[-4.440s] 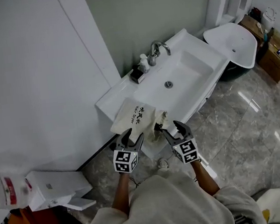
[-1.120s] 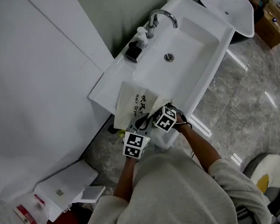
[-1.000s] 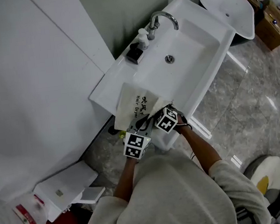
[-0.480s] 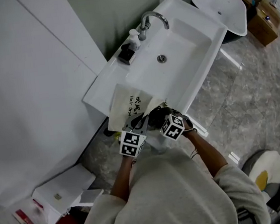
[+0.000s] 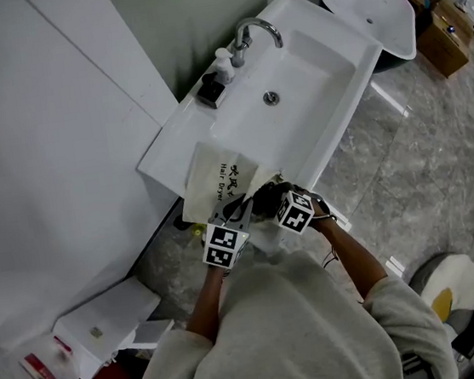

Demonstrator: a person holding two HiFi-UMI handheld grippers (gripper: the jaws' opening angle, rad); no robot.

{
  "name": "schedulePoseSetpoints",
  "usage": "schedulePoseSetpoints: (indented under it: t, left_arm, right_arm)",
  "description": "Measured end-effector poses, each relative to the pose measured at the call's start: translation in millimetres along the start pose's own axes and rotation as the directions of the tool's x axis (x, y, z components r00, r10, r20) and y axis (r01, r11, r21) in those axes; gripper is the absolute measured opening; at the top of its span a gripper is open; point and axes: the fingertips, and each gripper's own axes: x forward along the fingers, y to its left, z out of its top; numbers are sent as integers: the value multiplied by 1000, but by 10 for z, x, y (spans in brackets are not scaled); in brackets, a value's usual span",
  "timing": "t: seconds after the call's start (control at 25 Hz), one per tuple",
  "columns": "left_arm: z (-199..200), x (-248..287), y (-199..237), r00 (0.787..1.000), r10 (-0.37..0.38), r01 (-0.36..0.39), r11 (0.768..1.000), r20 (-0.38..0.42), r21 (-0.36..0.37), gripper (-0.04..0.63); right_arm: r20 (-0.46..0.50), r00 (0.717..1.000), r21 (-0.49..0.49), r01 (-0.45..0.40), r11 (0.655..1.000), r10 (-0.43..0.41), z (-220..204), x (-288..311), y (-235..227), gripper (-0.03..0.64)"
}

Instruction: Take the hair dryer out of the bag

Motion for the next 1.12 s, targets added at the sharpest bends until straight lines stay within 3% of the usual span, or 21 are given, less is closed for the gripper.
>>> schedulePoseSetpoints:
  t: [0.6, 1.12]
  left_arm:
    - [-11, -37, -4, 1000, 8, -8, 1000, 14, -1, 35]
    - [-1, -78, -43, 999, -15, 15, 1000, 48, -1, 35]
  right_arm:
    - [-20, 1000, -33, -3, 999, 3, 109, -16, 10, 264]
    - [-166, 985, 1, -43, 999, 42, 181, 137, -134, 224]
